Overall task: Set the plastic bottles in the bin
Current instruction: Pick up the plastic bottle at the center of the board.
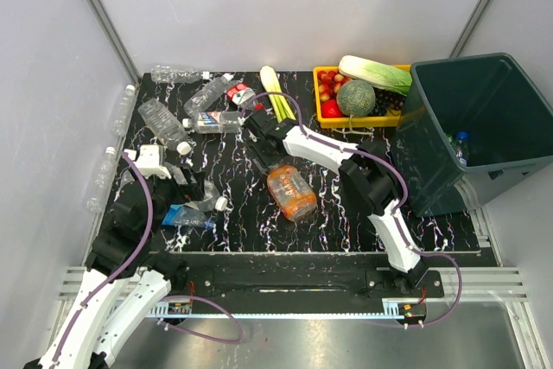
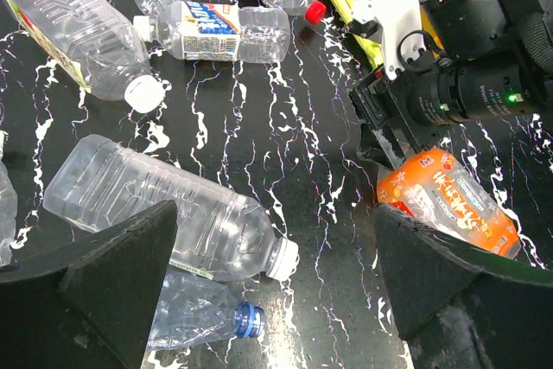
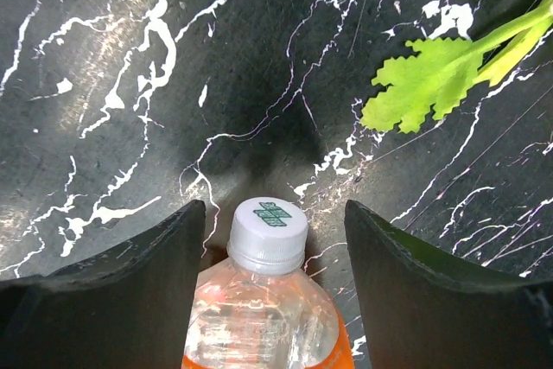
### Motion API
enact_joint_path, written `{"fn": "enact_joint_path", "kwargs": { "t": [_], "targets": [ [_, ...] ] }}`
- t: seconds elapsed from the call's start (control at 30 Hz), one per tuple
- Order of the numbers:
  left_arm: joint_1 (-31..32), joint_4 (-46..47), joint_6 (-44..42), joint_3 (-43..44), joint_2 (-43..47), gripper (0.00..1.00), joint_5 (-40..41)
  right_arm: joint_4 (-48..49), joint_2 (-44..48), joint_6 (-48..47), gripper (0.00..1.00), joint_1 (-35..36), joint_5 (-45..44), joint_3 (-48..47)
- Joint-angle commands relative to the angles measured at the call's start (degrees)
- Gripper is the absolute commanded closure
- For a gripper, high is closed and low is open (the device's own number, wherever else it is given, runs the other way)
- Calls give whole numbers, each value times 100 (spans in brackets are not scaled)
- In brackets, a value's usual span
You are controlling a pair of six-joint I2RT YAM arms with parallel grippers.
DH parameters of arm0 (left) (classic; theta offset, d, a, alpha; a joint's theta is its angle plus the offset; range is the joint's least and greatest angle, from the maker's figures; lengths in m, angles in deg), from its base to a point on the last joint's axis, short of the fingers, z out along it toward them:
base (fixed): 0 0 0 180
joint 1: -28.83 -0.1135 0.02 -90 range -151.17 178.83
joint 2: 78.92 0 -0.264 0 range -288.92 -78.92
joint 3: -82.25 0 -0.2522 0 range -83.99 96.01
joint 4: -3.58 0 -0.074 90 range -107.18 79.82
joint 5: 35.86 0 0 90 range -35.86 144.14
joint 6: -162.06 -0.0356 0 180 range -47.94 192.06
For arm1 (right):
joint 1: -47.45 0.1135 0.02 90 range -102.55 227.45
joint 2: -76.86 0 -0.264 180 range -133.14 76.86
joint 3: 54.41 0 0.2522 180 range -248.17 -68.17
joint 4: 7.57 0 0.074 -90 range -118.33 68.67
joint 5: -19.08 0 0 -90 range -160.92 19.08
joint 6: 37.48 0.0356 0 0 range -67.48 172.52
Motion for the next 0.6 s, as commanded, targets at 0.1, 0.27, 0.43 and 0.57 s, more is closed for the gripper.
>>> {"fn": "enact_joint_path", "kwargs": {
  "t": [0.1, 0.27, 0.43, 0.57],
  "targets": [
    [14, 114, 36, 56, 53, 1, 167, -83, -133, -139, 32, -126, 71, -354],
    [14, 114, 36, 47, 53, 1, 184, -311, -107, -147, 60, -134, 195, -556],
    [5, 114, 28, 47, 26, 1, 132, -268, 384, -112, 69, -134, 45, -539],
    [5, 123, 45, 30, 88, 1, 132, -294, 833, -42, 71, -134, 19, -468]
  ]
}}
